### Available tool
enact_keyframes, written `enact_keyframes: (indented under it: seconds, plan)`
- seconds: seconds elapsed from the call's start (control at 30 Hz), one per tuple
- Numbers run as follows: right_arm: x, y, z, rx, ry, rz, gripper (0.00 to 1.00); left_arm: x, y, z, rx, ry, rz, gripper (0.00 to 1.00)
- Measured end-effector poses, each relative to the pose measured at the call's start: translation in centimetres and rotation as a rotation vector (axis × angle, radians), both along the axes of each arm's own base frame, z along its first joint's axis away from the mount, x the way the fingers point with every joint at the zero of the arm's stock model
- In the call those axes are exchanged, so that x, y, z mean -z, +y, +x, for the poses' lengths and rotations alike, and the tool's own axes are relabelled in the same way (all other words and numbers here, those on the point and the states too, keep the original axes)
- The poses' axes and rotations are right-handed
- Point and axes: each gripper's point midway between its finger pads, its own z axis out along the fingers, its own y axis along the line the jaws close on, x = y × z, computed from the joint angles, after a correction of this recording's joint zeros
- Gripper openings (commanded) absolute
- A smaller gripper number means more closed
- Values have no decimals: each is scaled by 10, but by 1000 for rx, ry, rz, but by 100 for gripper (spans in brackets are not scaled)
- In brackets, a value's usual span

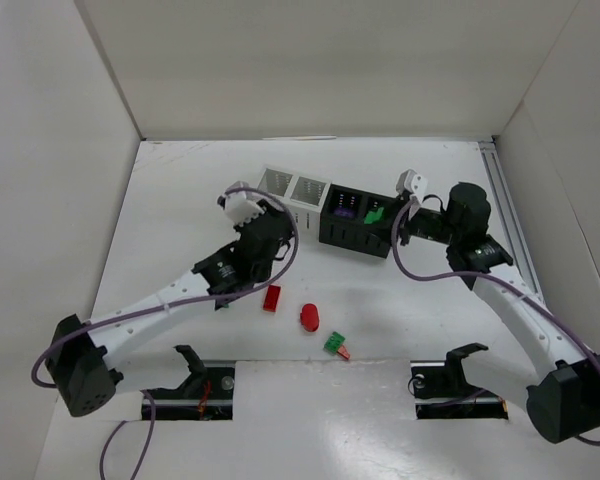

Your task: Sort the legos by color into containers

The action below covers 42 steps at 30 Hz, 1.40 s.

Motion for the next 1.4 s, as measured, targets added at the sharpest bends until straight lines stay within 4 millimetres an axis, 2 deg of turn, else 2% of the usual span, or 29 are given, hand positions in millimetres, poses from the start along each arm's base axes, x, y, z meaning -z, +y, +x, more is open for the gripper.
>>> enact_keyframes:
  seconds: [0.13, 0.27, 0.37, 0.53, 0.57, 0.63, 0.7, 0.77, 0.83, 0.9, 0.93, 1.0, 1.07, 1.23, 1.4]
  plan:
    - [31, -24, 6, 104, 47, -112, 16, -15, -35, 41, 166, -22, 75, 0]
    - [61, -53, 10, 216, 99, -244, 16, -23, -85, 65, 343, -68, 150, 0]
    - [74, -73, 11, 281, 124, -310, 17, -18, -114, 76, 439, -82, 199, 0]
    - [85, -92, 12, 336, 151, -364, 17, 4, -146, 92, 530, -64, 261, 0]
    - [87, -94, 12, 342, 156, -371, 17, 10, -150, 94, 540, -55, 272, 5]
    - [89, -97, 12, 349, 159, -379, 17, 22, -157, 99, 556, -38, 290, 12]
    - [90, -99, 12, 353, 161, -386, 17, 31, -161, 102, 566, -22, 304, 15]
    - [92, -99, 13, 351, 166, -388, 18, 37, -166, 106, 573, -10, 314, 28]
    - [97, -99, 13, 346, 179, -392, 18, 40, -168, 107, 577, -6, 321, 34]
    - [104, -97, 12, 333, 200, -397, 18, 41, -169, 107, 581, -2, 322, 61]
    - [108, -97, 12, 328, 212, -400, 18, 40, -169, 107, 585, -4, 327, 61]
    - [117, -96, 9, 316, 235, -407, 19, 39, -169, 107, 585, -8, 324, 70]
    - [122, -96, 7, 310, 250, -411, 19, 39, -170, 107, 588, -9, 324, 74]
    - [122, -93, 4, 289, 243, -404, 23, 32, -168, 103, 601, -18, 318, 74]
    - [116, -75, -2, 165, 186, -370, 26, 4, -154, 74, 666, -74, 293, 74]
